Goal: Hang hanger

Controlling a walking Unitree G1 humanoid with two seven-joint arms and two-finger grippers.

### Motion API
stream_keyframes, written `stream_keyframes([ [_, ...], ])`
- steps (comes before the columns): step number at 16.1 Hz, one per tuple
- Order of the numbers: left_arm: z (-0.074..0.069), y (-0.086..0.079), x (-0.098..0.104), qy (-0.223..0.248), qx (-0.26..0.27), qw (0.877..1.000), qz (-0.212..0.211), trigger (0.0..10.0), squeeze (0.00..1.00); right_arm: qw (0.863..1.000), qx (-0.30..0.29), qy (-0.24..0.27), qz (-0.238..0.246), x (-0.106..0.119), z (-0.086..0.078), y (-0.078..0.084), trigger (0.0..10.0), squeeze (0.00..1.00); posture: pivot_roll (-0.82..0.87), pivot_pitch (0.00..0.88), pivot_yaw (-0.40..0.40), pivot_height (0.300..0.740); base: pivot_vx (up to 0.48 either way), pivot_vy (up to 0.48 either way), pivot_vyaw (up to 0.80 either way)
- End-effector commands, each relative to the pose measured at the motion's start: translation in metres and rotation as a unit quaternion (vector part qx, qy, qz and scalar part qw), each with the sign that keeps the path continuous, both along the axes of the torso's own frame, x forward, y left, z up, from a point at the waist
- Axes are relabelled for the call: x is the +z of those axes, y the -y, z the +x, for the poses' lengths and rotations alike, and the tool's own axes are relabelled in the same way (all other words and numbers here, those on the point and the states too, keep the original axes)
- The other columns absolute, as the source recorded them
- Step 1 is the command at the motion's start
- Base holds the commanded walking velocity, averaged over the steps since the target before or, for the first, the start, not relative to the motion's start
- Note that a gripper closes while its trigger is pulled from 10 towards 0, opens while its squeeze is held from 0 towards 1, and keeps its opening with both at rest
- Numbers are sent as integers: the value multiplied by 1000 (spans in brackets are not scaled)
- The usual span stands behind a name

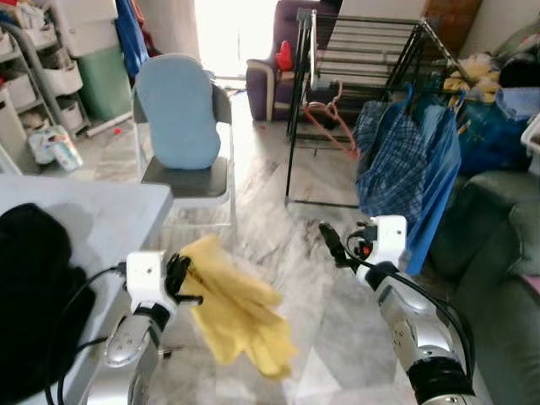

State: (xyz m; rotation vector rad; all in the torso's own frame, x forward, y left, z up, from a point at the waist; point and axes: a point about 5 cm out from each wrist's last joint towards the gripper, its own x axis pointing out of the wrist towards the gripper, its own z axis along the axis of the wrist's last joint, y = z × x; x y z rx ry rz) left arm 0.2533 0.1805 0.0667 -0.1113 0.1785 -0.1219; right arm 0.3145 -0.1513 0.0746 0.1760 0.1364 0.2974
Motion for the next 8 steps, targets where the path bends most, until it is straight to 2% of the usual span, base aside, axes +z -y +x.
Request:
stream_keyframes([
  [1,1,1,7,21,1,1000,-5,10000,0,1000,14,4,-11,2,3,-5,10000,0,-11,0,-104,740,0,0,0],
  [4,-3,-1,8,33,15,999,-9,10000,0,999,34,7,-13,4,11,-20,10000,0,17,0,-116,740,0,0,0],
  [7,-4,1,7,26,-1,1000,-8,10000,0,1000,19,12,-8,5,16,-23,10000,0,20,0,-83,740,0,0,0],
  [8,-3,0,7,25,-7,1000,-8,10000,0,1000,12,10,-10,4,15,-21,10000,0,13,0,-68,740,285,0,0],
])
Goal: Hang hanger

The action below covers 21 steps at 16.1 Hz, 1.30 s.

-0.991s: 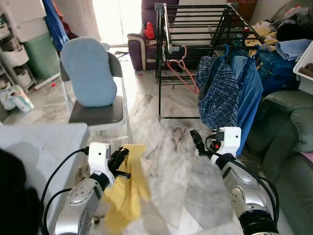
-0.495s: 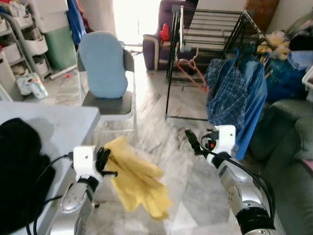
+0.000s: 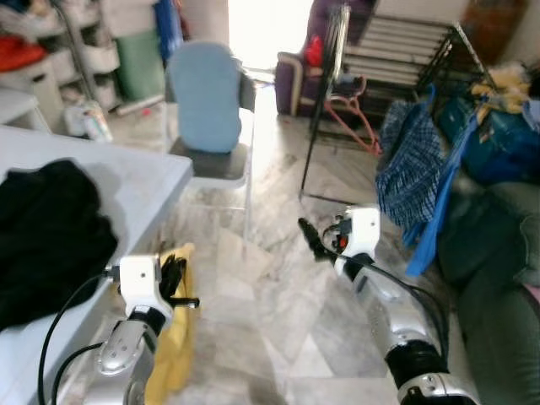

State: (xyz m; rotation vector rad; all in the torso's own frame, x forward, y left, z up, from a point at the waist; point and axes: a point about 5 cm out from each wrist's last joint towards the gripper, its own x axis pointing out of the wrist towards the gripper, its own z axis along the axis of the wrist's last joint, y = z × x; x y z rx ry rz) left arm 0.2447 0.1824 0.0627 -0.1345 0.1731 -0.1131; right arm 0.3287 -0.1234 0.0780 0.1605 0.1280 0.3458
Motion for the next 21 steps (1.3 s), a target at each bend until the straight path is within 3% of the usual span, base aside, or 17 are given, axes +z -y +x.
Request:
stream_keyframes([
  [1,7,2,10,24,-16,1000,5,10000,0,1000,-14,2,-4,-1,-2,10,10000,0,0,0,-53,740,349,0,0],
  [5,19,5,11,26,-38,999,1,10000,0,999,-44,6,-9,-5,-7,27,10000,0,-48,0,-20,740,425,0,0],
  [8,24,12,13,26,-51,998,-5,10000,0,998,-52,9,-14,-5,-9,29,10000,0,-54,0,-12,740,437,0,0],
  [15,14,12,-8,-10,-49,999,-4,10000,0,997,-59,9,-38,-10,-9,28,10000,0,-38,0,-44,740,0,0,0],
  [21,16,-3,-7,-3,-22,1000,9,10000,0,995,-88,-11,-50,-13,1,30,10000,0,-4,0,-70,740,0,0,0],
])
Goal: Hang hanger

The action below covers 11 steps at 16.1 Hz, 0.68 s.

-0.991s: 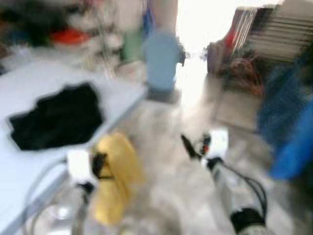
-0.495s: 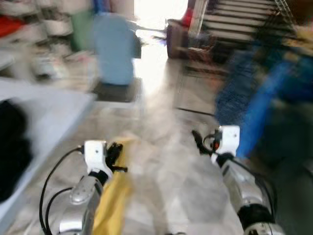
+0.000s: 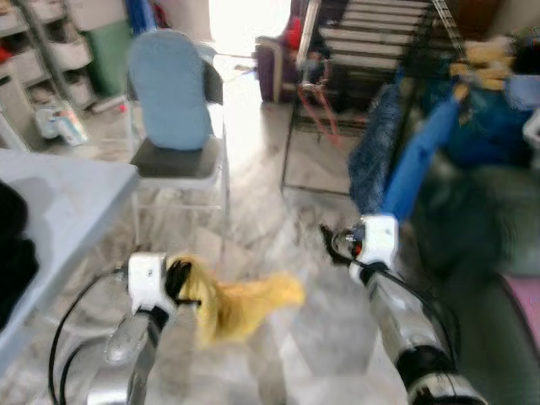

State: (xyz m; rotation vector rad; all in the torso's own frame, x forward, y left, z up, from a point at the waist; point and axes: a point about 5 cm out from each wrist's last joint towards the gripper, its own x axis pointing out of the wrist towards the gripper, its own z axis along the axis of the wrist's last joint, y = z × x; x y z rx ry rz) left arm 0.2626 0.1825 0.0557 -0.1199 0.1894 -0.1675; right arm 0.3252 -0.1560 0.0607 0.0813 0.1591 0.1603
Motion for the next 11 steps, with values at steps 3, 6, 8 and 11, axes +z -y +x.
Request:
stream_keyframes([
  [3,-3,-14,3,11,24,1000,12,10000,0,999,14,16,-25,7,7,-9,10000,0,11,0,-71,740,0,0,0],
  [6,-2,-20,6,19,42,999,14,10000,0,1000,16,5,-14,3,6,-9,10000,0,5,0,-64,740,0,0,0],
  [8,-2,-20,3,17,39,999,15,10000,0,999,34,0,-13,0,4,-12,10000,0,-11,0,-48,740,0,0,0],
  [11,2,-19,5,15,40,999,16,10000,0,1000,24,-4,-8,-1,5,-10,10000,0,-5,0,-41,740,0,0,0],
])
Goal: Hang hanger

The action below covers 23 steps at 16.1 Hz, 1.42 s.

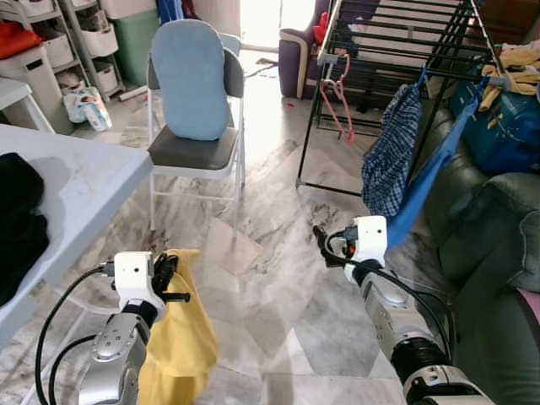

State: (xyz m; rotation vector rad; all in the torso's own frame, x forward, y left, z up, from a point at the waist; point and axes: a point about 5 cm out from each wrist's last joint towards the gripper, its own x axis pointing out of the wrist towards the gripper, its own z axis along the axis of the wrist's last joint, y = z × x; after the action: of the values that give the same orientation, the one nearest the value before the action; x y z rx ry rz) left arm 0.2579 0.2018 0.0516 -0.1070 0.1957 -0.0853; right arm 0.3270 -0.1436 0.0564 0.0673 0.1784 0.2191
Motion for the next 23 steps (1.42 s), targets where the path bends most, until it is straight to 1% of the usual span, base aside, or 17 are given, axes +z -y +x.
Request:
stream_keyframes([
  [1,7,0,8,15,0,1000,12,10000,0,1000,-9,8,6,4,4,3,10000,0,1,0,-40,740,0,0,0],
  [3,5,0,7,14,-4,999,32,10000,0,999,-15,24,20,10,6,2,10000,0,22,0,-34,740,0,0,0],
  [5,3,-6,5,8,1,998,59,10000,0,999,-31,17,29,12,10,3,10000,0,42,0,-37,740,0,0,0],
  [7,2,-10,6,8,-9,999,46,10000,0,998,-39,16,40,13,12,2,10000,0,35,0,-43,740,0,0,0],
  [9,5,-10,7,15,-12,999,34,10000,0,998,-33,22,38,16,12,2,10000,0,23,0,-54,740,0,0,0],
  [10,7,-7,7,15,-10,999,28,10000,0,998,-33,23,40,16,12,3,10000,0,9,0,-63,740,0,0,0],
  [14,7,-1,3,14,-18,1000,16,10000,0,999,-29,20,42,16,12,2,10000,0,-1,0,-70,740,0,0,-667],
  [15,7,0,3,13,-19,1000,16,10000,0,998,-29,19,43,16,11,2,10000,0,-1,0,-70,740,244,259,-800],
  [23,8,0,-1,8,-22,1000,16,10000,0,998,-28,7,52,13,10,3,10000,0,3,0,-72,740,296,293,0],
])
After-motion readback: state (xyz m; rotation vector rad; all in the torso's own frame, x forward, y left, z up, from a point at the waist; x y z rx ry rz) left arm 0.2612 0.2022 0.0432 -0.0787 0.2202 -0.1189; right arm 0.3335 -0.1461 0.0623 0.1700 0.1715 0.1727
